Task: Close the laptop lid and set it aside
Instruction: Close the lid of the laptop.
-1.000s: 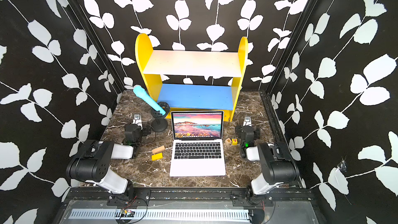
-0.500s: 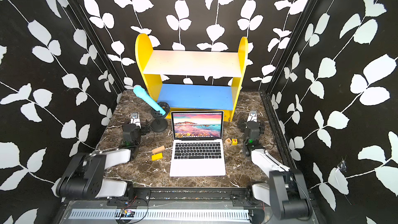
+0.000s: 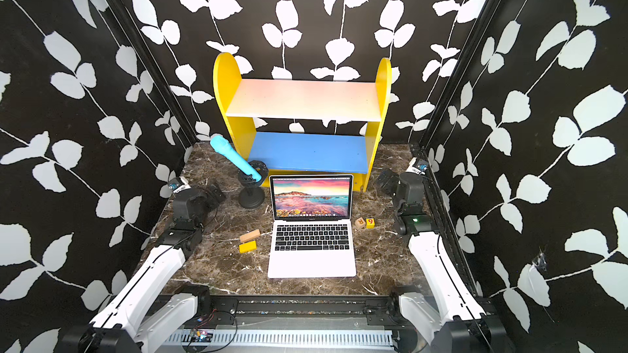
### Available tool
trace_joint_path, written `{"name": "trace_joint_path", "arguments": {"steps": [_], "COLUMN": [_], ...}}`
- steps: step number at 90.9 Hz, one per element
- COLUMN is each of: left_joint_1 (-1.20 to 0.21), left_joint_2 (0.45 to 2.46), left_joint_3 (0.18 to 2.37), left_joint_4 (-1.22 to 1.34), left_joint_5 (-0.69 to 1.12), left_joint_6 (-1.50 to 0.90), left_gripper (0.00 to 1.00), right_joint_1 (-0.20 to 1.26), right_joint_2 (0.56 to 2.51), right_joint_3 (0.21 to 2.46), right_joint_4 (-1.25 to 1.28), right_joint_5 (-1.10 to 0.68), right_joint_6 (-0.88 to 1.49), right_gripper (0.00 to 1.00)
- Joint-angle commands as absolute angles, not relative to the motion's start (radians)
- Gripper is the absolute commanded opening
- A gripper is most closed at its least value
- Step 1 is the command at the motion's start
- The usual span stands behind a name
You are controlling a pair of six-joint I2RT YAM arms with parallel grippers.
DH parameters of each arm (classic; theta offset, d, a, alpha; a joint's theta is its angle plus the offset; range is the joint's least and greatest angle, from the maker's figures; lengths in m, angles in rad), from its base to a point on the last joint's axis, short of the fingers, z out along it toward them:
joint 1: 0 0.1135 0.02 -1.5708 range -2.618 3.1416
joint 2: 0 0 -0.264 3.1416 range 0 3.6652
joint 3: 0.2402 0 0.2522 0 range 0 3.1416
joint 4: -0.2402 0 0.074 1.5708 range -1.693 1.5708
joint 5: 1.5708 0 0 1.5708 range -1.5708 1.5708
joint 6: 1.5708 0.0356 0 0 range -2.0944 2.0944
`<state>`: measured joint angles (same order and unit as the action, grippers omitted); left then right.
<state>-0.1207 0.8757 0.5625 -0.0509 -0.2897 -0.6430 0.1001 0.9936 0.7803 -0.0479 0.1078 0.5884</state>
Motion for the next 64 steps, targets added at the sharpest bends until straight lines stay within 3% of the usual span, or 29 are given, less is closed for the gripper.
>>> {"name": "trace_joint_path", "arguments": {"steps": [1, 38, 64], "left_joint_1": [-0.117, -0.123, -0.174], "left_joint_2": [0.814, 0.695, 0.651], "left_joint_3": [0.577, 0.593, 0.596], "left_joint_4": [-0.186, -0.347, -0.396], "left_joint_5": [-0.175, -0.015, 0.025], "left_joint_6": [-0.746, -0.751, -0.750], "left_gripper": [0.98, 0.98, 0.98], "right_joint_1": [0.105, 0.482, 0.606], "right_joint_2": [0.995, 1.222, 1.489], "right_joint_3": [0.819, 1.178, 1.506], "right_joint_4": [-0.092, -0.350, -0.517], "right_joint_5": [-0.083, 0.023, 0.016], "right_joint_6": [0.656, 0.445, 0.395], "right_gripper": [0.97, 0.90, 0.87]}}
